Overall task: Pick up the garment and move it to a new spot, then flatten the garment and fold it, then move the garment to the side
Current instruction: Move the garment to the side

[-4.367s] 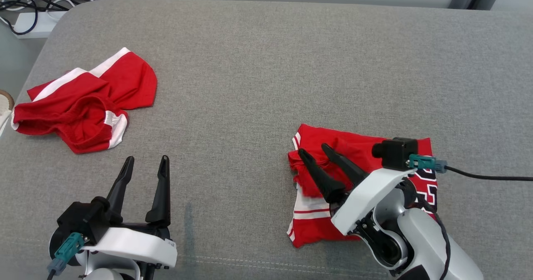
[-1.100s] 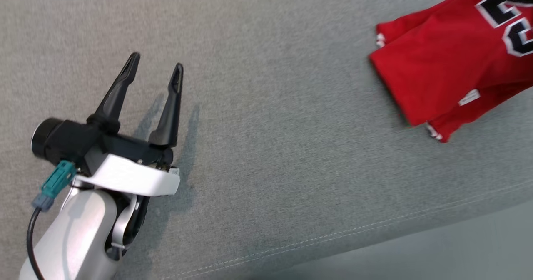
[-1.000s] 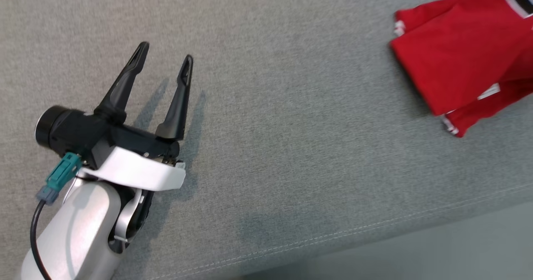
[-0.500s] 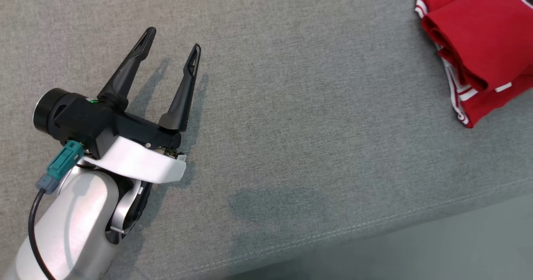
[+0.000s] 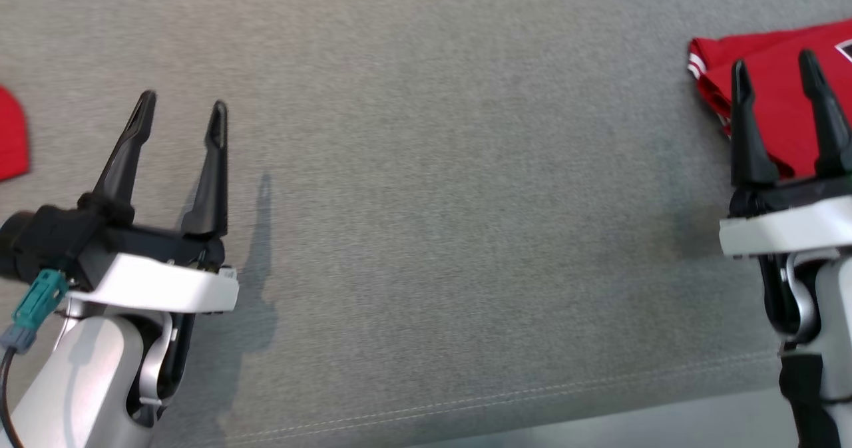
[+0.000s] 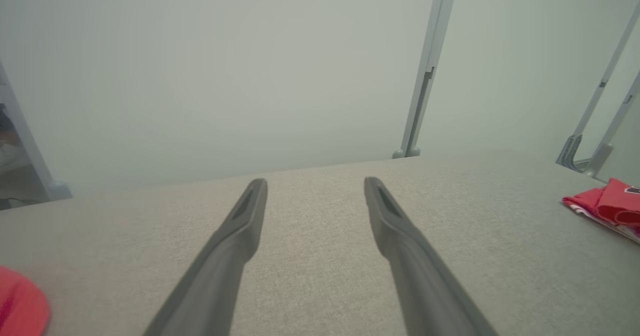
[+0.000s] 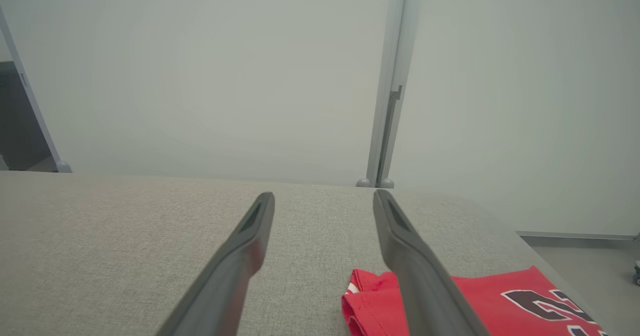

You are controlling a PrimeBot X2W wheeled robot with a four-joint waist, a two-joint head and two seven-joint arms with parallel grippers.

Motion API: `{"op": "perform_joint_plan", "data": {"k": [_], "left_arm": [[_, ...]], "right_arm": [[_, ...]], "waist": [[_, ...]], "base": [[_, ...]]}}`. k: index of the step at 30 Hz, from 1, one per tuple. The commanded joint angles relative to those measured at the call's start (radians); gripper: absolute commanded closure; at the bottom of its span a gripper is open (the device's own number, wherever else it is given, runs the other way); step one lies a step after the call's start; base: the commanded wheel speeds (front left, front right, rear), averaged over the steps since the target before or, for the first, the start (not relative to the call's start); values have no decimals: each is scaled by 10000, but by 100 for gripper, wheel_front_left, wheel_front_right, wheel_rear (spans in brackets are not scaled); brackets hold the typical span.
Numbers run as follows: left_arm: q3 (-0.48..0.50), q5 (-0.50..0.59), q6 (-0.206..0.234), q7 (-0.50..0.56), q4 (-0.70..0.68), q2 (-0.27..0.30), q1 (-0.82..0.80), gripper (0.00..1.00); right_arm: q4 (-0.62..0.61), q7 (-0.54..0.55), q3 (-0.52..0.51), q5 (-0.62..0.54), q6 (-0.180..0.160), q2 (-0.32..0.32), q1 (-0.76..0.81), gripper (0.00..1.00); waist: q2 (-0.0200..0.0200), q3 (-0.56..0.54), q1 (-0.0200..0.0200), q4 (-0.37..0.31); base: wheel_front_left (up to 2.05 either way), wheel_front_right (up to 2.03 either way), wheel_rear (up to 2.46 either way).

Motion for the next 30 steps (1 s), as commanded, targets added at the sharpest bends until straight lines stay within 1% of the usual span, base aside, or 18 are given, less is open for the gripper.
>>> {"op": "perform_joint_plan", "data": {"k": [1, 4, 7, 12, 17, 23, 27, 30], "left_arm": [[502, -86, 137, -110, -156, 349, 75, 0], [749, -204, 256, -267, 13, 362, 490, 0], [947, -350, 280, -408, 223, 294, 895, 0], [1143, -498, 154, -565, 652, 84, 1574, 0], [1312, -495, -57, -625, 1014, -168, 2055, 0], [1466, -393, -227, -639, 1239, -472, 2530, 0], [1507, -269, -401, -641, 1449, -558, 2803, 0], [1583, -136, -451, -642, 1558, -607, 2937, 0]], "right_arm": [[-472, -56, -19, -100, -2, -16, 438, 0], [-825, -56, -114, -120, -2, 187, 1104, 0], [-1036, -57, -237, -101, -2, 355, 1724, 0], [-1017, -57, -491, -226, -2, 575, 2594, 0], [-925, -15, -942, -486, -2, 860, 3226, 0], [-818, 10, -1054, -568, -2, 1065, 3866, 0], [-776, 45, -1106, -638, -2, 1134, 4205, 0], [-796, 150, -1154, -789, -2, 1165, 4405, 0]], "waist": [[-1, -512, 0, 576], [-1, -930, 0, 950], [-1, -1376, 0, 1240], [-1, -2055, 0, 1490], [-1, -2575, 0, 1552], [-1, -3132, 0, 1461], [-1, -3480, 0, 1425], [-1, -3669, 0, 1417]], "base": [[0, 0, 0], [0, 0, 0], [0, 0, 0], [0, 0, 0], [0, 0, 0], [0, 0, 0], [0, 0, 0], [0, 0, 0]]}}
